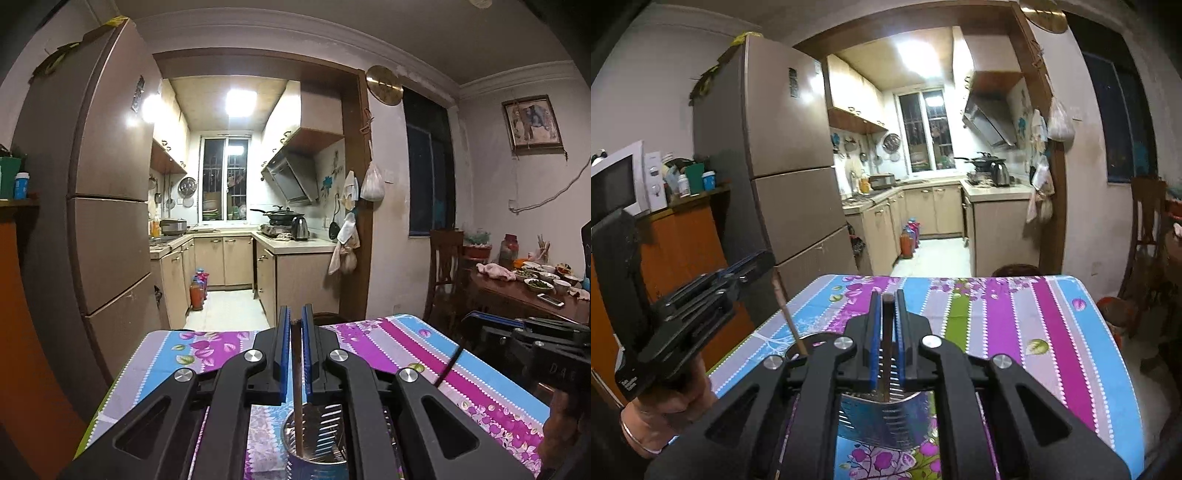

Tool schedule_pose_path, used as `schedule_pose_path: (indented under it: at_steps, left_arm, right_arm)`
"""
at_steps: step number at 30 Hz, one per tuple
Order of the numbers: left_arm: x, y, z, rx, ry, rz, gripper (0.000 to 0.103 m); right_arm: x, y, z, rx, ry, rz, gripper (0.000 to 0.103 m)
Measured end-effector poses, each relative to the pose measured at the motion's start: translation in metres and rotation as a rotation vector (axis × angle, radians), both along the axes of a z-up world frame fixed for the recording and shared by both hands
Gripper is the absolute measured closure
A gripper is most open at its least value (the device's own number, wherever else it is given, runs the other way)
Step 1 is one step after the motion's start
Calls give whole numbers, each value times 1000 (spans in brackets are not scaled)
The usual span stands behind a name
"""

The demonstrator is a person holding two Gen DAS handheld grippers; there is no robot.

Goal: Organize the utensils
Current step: 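Open the right tool over the holder while the left tool releases its chopstick inside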

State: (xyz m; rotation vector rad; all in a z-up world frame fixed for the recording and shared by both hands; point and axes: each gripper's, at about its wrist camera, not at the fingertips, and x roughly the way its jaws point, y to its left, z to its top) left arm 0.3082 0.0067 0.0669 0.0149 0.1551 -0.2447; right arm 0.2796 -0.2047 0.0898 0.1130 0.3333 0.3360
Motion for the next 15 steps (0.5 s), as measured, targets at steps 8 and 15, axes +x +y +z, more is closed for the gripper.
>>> schedule_pose_path:
  at_steps: [8, 15]
  left_arm:
    - [-46, 52, 56, -98, -110, 76, 71]
    - [-160, 97, 78, -55, -232, 147, 60]
  right_arm:
    - [-47, -53, 41, 50, -119, -84, 64]
    - [-174, -104, 50, -41, -261, -173, 43]
